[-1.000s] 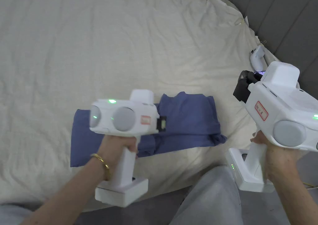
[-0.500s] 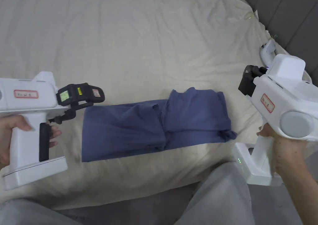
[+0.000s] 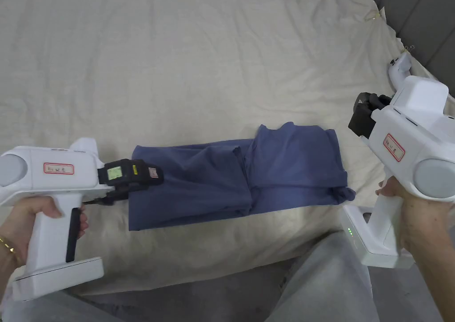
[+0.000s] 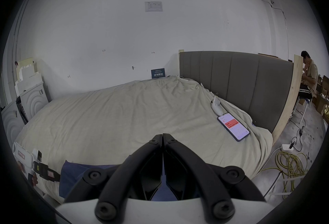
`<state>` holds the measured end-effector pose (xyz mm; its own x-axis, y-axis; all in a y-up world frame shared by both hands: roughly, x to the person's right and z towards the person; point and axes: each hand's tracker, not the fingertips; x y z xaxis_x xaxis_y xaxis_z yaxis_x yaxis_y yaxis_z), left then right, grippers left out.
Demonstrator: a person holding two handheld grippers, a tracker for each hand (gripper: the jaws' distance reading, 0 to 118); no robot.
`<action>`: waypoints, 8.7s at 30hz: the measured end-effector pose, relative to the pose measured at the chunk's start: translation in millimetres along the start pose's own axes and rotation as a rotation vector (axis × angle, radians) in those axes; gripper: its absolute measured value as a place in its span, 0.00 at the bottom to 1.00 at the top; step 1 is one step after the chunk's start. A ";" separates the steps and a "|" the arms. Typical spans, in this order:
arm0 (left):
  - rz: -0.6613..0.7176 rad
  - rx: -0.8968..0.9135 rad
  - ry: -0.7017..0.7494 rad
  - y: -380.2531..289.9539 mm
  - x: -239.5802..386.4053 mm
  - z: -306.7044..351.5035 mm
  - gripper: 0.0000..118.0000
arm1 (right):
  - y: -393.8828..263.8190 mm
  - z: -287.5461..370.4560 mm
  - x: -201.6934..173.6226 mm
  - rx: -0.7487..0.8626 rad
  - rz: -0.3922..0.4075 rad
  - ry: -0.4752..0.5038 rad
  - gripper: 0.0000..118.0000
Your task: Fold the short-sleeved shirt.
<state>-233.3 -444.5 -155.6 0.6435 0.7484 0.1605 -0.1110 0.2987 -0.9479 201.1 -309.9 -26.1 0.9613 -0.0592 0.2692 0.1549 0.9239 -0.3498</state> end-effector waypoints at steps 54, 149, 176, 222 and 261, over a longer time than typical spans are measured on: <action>-0.317 0.101 0.659 -16.2 172.2 -35.7 0.06 | 0.9 19.5 20.1 0.040 -0.043 0.031 0.00; -0.444 0.669 0.579 -30.1 92.9 81.7 0.13 | -167.3 -64.3 -242.0 -0.229 0.151 0.285 0.00; 0.090 -0.255 -0.284 67.8 -73.5 -11.5 0.89 | -159.9 -64.1 -233.6 -0.273 0.071 0.317 0.00; -0.017 0.060 1.512 141.4 -167.4 288.9 0.18 | 44.4 -72.8 -69.0 0.036 0.026 0.056 0.00; -0.528 1.040 0.788 -17.8 148.2 102.2 0.14 | 44.6 10.4 -54.3 0.181 0.088 0.213 0.00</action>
<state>-213.3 -278.5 -86.8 0.9956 -0.0076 -0.0938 -0.0052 0.9907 -0.1357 153.4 -261.5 -47.0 0.9984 -0.0366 0.0436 0.0444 0.9803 -0.1924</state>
